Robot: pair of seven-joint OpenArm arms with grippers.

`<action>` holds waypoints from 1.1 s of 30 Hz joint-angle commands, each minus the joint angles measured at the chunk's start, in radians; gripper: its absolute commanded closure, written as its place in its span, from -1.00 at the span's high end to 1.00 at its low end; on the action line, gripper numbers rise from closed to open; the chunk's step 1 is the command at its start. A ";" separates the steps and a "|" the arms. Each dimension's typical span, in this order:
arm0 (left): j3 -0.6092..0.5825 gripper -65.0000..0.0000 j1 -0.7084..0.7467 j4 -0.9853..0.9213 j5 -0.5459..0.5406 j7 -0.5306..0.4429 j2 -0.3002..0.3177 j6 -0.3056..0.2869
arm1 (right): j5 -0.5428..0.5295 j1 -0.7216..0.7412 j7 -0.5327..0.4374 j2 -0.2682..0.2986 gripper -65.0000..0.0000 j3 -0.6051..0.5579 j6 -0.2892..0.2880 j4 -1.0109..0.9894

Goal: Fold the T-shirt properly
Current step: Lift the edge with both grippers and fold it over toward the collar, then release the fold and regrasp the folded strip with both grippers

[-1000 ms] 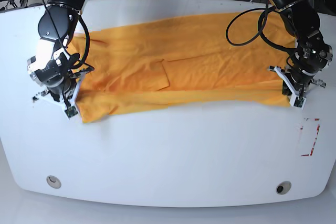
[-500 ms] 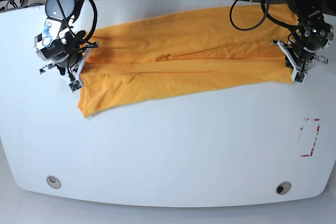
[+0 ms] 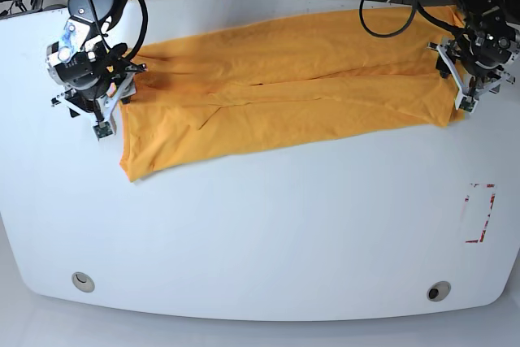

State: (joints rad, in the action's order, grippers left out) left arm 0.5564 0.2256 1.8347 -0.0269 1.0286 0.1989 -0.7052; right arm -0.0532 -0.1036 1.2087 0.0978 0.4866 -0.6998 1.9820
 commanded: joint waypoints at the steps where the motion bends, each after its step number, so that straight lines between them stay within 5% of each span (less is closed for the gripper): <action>1: 0.007 0.11 -0.042 0.082 -0.035 0.000 0.015 0.007 | -0.083 0.034 -0.014 0.004 0.05 0.030 0.002 0.030; 9: 0.001 0.11 -0.093 0.084 -0.072 0.012 0.014 0.007 | -0.236 0.058 -0.014 0.001 0.06 0.025 0.002 0.027; 33: 0.052 0.12 -0.263 -0.300 -0.081 0.009 0.014 0.007 | -0.231 0.037 -0.016 -0.085 0.05 -0.099 0.002 -0.060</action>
State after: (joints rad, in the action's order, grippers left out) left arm 0.6071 -0.0124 1.5166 -0.0933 1.0584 0.1951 -0.6975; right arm -0.2695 -0.0784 1.2095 0.0086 0.3878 -0.6994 1.9018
